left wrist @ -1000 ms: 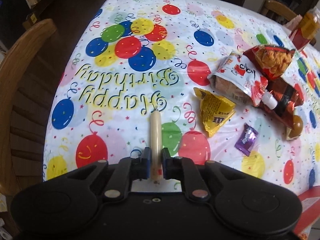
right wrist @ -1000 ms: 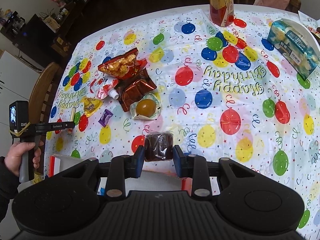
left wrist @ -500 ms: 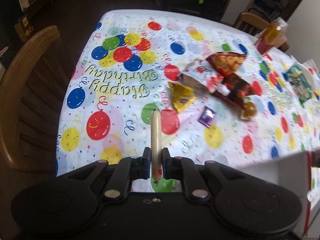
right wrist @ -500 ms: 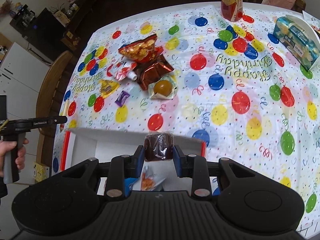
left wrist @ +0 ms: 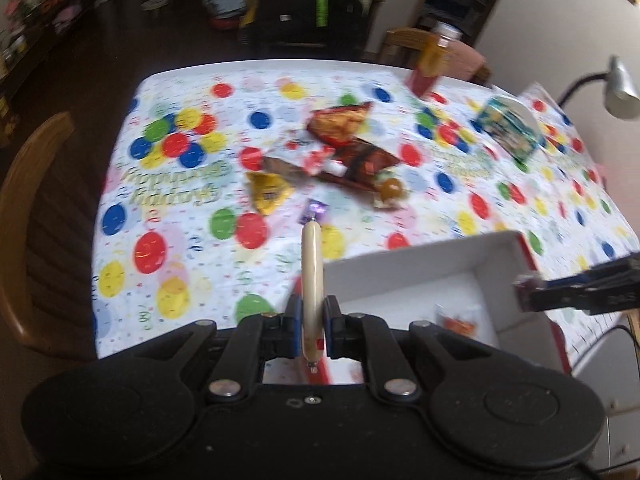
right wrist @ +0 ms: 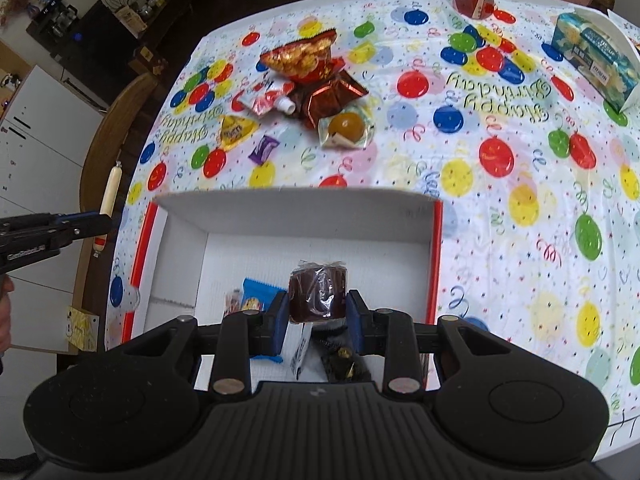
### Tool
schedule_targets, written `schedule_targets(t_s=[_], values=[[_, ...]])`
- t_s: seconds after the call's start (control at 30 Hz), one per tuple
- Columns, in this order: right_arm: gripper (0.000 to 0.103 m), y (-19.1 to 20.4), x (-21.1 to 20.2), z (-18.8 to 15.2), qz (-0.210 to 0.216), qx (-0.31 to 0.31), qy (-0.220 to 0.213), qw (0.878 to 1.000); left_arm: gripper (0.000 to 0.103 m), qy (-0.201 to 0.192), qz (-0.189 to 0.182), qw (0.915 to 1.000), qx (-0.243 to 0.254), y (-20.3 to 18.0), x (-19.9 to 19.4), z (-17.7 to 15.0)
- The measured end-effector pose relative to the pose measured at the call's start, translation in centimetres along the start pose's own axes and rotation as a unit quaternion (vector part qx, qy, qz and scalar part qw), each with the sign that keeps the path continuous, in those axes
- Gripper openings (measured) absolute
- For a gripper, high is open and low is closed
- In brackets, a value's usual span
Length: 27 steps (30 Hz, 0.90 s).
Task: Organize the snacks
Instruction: 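Carry stick and chocolate square into the white box and open both tools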
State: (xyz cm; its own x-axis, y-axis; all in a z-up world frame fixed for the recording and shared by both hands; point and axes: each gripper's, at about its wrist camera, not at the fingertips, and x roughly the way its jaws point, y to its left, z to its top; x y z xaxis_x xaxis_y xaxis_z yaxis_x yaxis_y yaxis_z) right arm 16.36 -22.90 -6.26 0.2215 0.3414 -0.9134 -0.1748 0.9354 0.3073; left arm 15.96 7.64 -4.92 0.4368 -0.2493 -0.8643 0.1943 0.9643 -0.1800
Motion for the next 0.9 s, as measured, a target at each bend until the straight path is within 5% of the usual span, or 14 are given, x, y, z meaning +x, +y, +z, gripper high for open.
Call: schedule_targets(t_s=[0.33,0.9], values=[[0.030,-0.2,2.1,-1.7,-0.014,0.013,0.012,1.000,0.008,0.038,-0.025,0.9981,0.042,-4.0,3.7,-1.8],[0.030,-0.4,4.9,-3.7,-0.004,0.028,0.030,0.999,0.009,0.114,0.017,0.9887,0.096,-6.7,12.8,-3.6]])
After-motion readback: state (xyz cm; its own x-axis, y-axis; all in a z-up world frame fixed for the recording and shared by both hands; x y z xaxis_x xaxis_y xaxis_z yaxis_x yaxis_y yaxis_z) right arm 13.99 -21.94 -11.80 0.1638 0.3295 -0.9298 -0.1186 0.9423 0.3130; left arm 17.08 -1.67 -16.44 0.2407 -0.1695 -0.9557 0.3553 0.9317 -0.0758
